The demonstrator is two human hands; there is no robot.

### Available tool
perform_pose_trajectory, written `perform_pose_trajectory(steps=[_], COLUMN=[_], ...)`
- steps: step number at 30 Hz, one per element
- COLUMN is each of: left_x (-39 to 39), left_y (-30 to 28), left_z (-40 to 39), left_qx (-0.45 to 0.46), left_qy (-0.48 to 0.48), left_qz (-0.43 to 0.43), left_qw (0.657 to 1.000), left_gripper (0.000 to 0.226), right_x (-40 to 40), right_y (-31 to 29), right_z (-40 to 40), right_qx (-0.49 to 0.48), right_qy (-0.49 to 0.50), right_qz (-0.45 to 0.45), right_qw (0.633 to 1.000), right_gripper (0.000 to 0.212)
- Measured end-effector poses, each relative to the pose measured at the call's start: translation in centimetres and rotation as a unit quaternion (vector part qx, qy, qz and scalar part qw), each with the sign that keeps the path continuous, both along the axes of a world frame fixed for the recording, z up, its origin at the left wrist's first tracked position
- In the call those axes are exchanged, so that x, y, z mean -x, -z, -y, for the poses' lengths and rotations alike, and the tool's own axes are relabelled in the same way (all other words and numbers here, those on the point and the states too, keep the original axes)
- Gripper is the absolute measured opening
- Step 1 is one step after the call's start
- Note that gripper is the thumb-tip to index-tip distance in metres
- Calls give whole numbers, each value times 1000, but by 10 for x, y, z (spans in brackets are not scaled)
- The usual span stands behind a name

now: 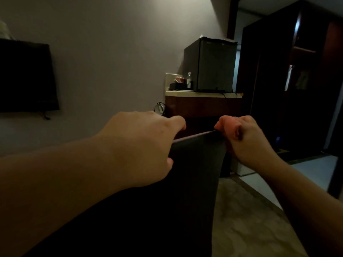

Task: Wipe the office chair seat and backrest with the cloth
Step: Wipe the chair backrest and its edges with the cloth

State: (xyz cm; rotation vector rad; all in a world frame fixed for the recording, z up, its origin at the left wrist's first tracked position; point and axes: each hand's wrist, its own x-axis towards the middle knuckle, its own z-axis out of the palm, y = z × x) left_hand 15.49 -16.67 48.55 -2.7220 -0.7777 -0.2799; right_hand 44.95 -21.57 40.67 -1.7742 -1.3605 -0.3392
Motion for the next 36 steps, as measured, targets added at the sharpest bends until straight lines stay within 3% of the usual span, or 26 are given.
perform_pose_trajectory(steps=[3,8,13,19,24,29,34,36], left_x=[3,-1,-2,-4,-3,6,14,18], left_y=[0,3,6,10,7,3,-1,0], left_z=[1,1,-2,-5,-1,12,13,13], left_qx=[8,46,96,138,145,92,77,73], left_qy=[-6,6,21,45,19,4,-8,-6], left_qz=[4,2,19,69,51,0,14,11], left_qw=[1000,999,995,987,988,996,997,997], left_gripper=[66,62,65,70,71,48,37,32], right_x=[-4,1,-25,5,-28,3,-32,-24], right_y=[2,0,-5,-7,-11,-5,-9,-10], right_z=[-8,-4,-21,-7,-25,-6,-25,-25], right_qx=[-3,22,40,49,48,28,52,40], right_qy=[50,13,49,-34,33,-28,57,42], right_qz=[19,125,35,146,57,207,127,109], right_qw=[999,992,997,987,997,978,989,992], right_gripper=[42,42,46,44,50,50,52,55])
